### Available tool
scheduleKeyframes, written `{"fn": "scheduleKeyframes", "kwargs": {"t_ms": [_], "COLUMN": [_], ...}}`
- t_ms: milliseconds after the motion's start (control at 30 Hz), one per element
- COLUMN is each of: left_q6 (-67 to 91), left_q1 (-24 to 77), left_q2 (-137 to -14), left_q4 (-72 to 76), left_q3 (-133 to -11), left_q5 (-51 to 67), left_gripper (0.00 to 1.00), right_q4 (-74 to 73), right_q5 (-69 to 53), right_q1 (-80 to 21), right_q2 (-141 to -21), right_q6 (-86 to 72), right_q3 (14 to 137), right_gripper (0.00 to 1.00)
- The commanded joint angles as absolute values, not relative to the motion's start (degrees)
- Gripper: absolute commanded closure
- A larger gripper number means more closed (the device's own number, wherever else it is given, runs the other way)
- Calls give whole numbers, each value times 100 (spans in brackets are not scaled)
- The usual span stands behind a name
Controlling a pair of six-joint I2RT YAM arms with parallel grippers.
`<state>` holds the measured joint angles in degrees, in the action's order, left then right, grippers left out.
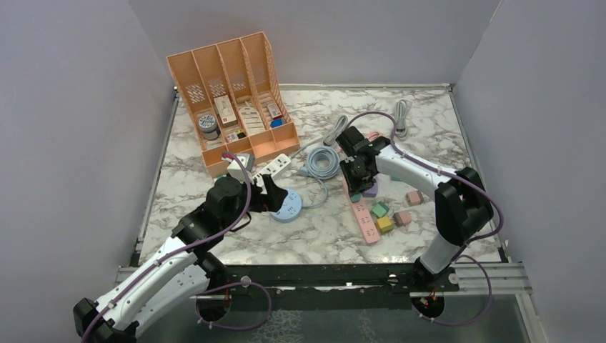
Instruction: Insert the plug
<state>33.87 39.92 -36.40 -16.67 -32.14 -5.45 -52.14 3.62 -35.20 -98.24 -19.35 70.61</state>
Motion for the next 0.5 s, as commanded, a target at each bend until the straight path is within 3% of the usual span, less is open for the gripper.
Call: {"fn": "scheduleKeyframes", "kwargs": {"t_ms": [0, 467], "left_q6": [3263, 3217], "left_q1": [4008, 4008], "left_q2": [-3543, -3521], "left_q4": [-1593, -1608], "left_q3": [-3334, -3343], "left_q5": [-823, -1044], "left_gripper": [10, 10], "right_q4": [-4322, -3239], "right_q5": [462, 589], "right_q1": [-3653, -3743], "right_q2": [-10177, -10780], "right_q6": [-2465, -3270], "right_q3": [6372, 5831], "right_gripper": [99, 99]}}
